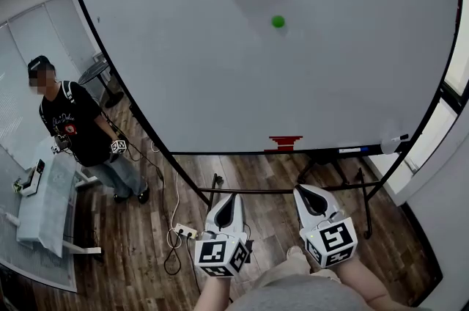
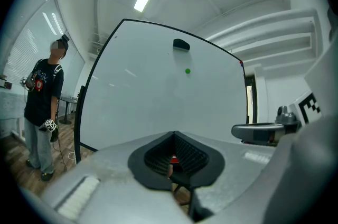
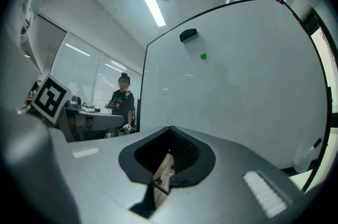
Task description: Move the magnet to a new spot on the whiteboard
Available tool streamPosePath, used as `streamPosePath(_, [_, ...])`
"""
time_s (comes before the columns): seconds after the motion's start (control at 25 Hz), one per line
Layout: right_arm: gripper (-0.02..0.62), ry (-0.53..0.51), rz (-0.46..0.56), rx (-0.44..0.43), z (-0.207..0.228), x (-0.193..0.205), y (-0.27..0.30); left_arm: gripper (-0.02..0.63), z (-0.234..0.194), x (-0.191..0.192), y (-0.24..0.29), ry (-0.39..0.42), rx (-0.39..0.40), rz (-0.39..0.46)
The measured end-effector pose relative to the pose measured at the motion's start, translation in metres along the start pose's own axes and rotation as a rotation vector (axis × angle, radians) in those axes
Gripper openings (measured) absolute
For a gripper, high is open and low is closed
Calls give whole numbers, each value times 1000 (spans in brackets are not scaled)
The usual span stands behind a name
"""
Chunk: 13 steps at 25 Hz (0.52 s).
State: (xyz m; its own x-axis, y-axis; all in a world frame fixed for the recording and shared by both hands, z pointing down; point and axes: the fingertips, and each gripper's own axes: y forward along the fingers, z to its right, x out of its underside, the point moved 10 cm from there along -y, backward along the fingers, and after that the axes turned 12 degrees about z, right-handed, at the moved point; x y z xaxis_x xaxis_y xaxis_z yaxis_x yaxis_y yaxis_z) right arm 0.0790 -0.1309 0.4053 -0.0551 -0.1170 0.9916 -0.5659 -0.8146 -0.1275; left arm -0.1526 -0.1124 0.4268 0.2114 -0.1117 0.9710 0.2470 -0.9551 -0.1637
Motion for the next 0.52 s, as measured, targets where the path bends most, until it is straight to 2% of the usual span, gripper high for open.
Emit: streamPosePath(0.52, [0, 2, -4, 4, -2, 4, 4, 5, -7, 3, 2, -4, -2, -8])
